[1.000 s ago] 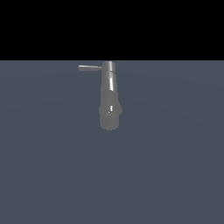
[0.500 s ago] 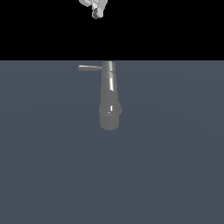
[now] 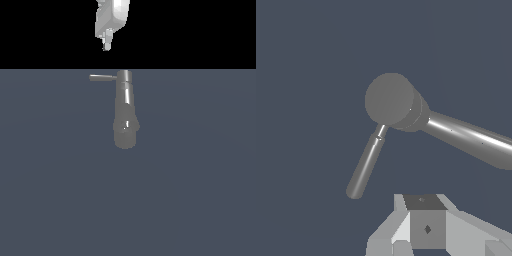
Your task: Turn on the faucet by rotating a designated handle.
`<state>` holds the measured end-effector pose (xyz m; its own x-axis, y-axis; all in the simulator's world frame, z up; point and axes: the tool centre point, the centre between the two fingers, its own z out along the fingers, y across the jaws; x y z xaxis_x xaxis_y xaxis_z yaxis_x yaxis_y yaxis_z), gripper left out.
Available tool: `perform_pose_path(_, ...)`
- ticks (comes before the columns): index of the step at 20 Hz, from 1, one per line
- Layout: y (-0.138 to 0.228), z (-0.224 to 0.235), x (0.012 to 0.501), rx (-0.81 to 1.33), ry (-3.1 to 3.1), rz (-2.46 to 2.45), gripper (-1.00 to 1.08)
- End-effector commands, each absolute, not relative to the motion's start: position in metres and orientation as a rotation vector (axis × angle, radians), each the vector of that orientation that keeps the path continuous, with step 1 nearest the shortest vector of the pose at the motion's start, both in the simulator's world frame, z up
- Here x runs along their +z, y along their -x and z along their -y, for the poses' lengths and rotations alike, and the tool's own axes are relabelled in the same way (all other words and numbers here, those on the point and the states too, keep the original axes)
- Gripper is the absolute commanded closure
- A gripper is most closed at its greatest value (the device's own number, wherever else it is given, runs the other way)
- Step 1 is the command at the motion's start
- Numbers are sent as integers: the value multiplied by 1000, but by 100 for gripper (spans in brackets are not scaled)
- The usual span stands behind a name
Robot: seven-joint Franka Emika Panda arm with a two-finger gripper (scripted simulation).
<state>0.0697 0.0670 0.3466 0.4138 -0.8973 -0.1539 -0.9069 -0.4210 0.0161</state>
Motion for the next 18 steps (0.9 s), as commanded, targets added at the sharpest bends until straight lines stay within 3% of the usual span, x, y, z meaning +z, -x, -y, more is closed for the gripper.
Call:
perform_pose_path(1,-84,-75,330,199,2544,-1744,108)
perform_pose_path(18,-140,-123,247,51,2353,-2135,108)
